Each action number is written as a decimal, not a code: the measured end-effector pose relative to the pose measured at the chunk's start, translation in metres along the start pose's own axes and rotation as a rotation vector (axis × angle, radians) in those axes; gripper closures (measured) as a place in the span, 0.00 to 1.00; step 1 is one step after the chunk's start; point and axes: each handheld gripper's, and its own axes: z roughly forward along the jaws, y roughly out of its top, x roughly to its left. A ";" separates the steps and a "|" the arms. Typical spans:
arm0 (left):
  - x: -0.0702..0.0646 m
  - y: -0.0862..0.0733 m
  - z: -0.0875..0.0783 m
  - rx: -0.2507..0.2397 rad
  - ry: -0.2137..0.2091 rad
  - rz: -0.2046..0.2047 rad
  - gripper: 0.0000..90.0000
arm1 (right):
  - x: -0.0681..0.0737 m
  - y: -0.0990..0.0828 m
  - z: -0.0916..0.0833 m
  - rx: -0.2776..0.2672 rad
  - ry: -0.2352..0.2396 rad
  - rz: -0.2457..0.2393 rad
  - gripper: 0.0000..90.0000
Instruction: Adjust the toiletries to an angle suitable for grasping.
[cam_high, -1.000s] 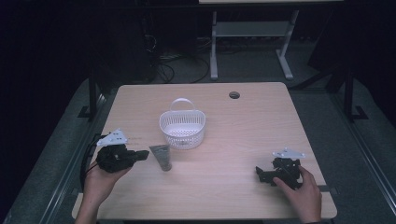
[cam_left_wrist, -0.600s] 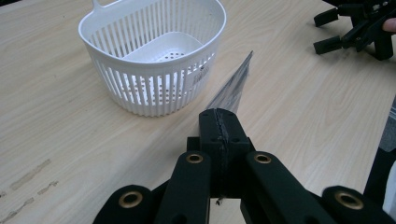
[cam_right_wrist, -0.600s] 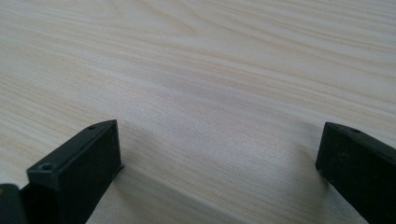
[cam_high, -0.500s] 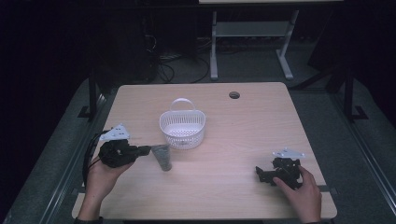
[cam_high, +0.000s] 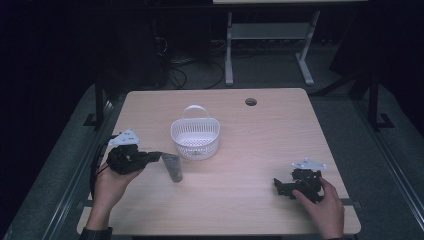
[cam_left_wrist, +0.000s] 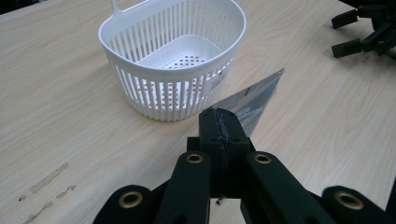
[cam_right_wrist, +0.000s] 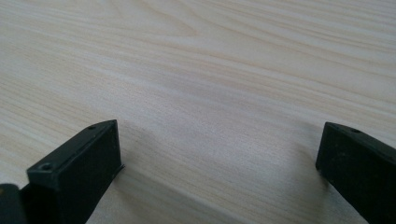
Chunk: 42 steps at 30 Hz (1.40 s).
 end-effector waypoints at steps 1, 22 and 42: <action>0.000 0.000 0.000 0.000 0.000 0.000 1.00 | 0.000 0.000 0.000 0.000 0.000 0.000 0.00; 0.011 0.007 0.013 -0.007 0.014 0.001 1.00 | 0.000 0.000 0.000 0.000 0.000 0.000 0.00; 0.008 0.003 -0.005 0.004 0.017 -0.009 0.60 | 0.000 0.000 0.000 0.000 -0.001 0.001 0.00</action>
